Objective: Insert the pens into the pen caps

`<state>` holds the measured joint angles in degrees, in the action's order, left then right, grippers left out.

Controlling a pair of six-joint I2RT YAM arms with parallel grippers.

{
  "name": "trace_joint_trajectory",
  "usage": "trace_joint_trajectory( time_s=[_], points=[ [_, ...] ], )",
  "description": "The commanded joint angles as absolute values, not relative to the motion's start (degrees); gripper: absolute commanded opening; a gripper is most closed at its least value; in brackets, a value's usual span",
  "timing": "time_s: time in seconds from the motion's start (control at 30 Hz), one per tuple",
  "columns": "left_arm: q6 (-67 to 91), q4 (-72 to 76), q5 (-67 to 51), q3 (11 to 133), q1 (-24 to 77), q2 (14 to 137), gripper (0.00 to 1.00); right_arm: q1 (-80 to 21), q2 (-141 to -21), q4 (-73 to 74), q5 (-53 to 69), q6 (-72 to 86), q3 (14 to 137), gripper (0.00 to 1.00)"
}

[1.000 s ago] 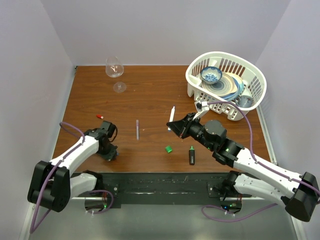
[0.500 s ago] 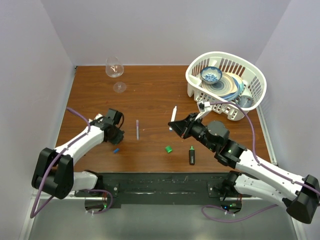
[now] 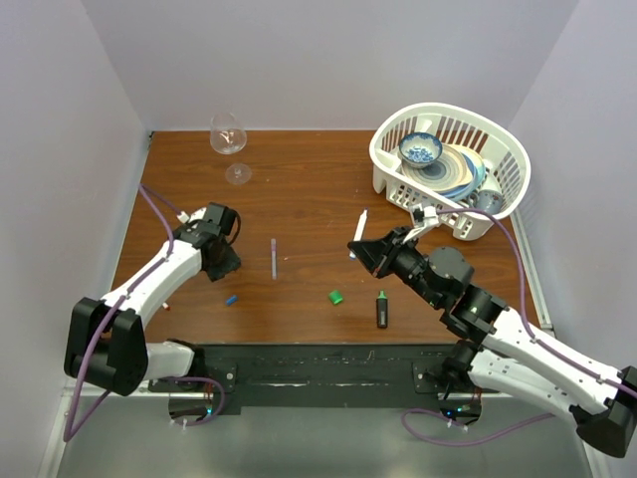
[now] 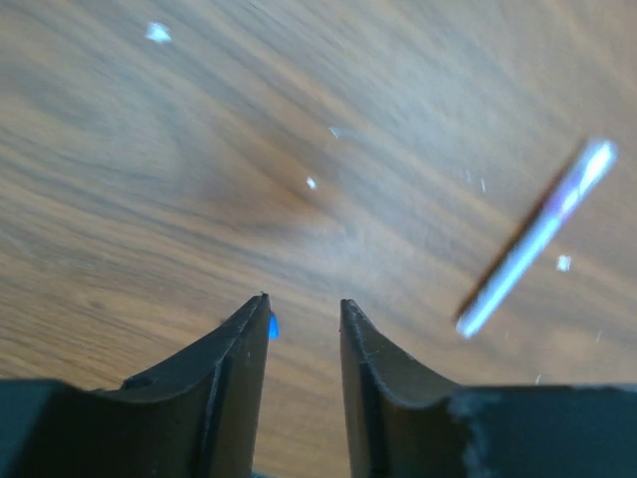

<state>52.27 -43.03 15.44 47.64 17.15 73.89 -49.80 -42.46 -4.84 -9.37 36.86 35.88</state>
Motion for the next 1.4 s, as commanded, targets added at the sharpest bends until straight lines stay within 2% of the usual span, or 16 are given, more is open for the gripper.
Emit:
trace_joint_trajectory(
  time_s=[0.0,0.07,0.23,0.5,1.37],
  points=[
    [41.8,-42.8,6.4,48.2,16.9,73.4,0.44,-49.7,-41.4,-4.1,-12.0,34.7,36.5,0.00],
    [41.0,-43.8,5.4,48.2,16.9,74.0,0.47,-49.7,-41.3,-3.9,-12.3,34.5,36.6,0.00],
    [40.3,-48.3,6.8,48.5,16.9,75.9,0.47,-49.7,-40.5,-3.2,-12.7,34.2,36.7,0.00],
    [37.7,-46.6,9.6,46.9,16.9,79.4,0.49,-49.7,-38.9,-2.7,-13.9,33.8,36.2,0.00],
    [33.7,-45.3,5.6,45.4,17.1,82.8,0.42,-49.7,-36.7,-1.4,-16.6,32.3,36.6,0.00]
  ],
)
